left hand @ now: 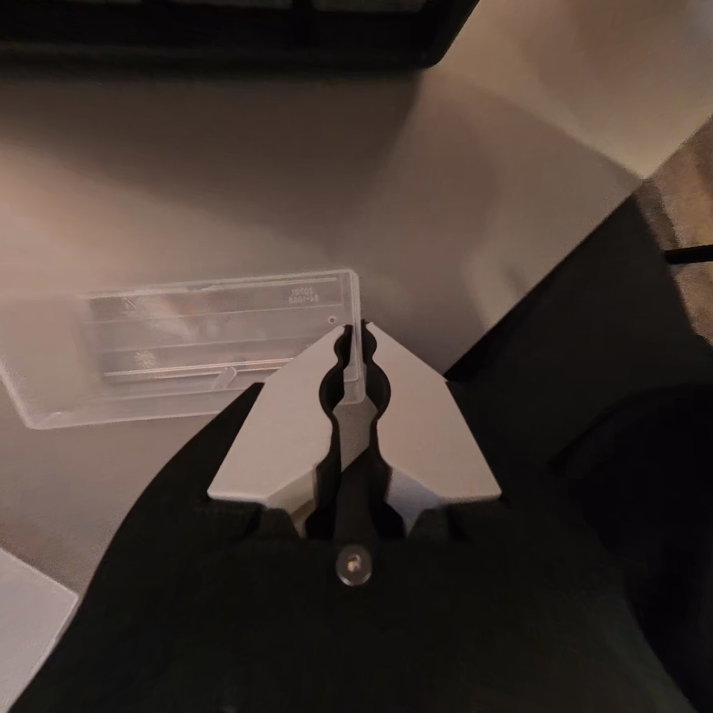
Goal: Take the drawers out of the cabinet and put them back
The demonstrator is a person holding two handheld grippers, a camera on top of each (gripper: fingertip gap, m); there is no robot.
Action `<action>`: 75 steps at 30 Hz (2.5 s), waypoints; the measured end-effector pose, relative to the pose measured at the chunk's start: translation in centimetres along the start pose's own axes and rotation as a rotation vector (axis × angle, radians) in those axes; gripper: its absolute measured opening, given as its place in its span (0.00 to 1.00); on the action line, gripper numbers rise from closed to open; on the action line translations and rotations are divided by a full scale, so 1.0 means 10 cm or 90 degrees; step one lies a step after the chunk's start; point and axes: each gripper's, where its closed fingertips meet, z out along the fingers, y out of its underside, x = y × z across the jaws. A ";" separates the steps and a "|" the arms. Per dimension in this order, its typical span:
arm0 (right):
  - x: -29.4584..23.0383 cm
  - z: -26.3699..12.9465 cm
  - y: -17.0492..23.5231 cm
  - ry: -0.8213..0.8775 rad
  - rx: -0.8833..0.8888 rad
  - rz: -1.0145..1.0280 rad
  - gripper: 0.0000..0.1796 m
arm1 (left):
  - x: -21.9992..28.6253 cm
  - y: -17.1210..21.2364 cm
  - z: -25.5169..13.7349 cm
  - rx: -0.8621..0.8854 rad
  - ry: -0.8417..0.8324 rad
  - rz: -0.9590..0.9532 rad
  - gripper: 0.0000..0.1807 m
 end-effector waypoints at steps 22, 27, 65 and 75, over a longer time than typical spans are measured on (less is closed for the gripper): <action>0.00 0.00 0.00 -0.004 0.002 -0.003 0.23 | -0.87 -0.09 -0.06 -0.210 -0.087 0.583 0.63; 0.00 -0.01 0.00 -0.006 0.006 -0.004 0.22 | -0.94 0.03 0.03 -0.267 -0.093 0.471 0.48; -0.01 -0.02 -0.02 -0.008 0.018 -0.005 0.22 | -1.09 -0.26 -0.91 -0.024 -0.147 0.064 0.38; 0.00 -0.02 -0.02 -0.008 0.023 -0.005 0.22 | -1.19 -0.49 -0.86 0.013 -0.207 0.040 0.38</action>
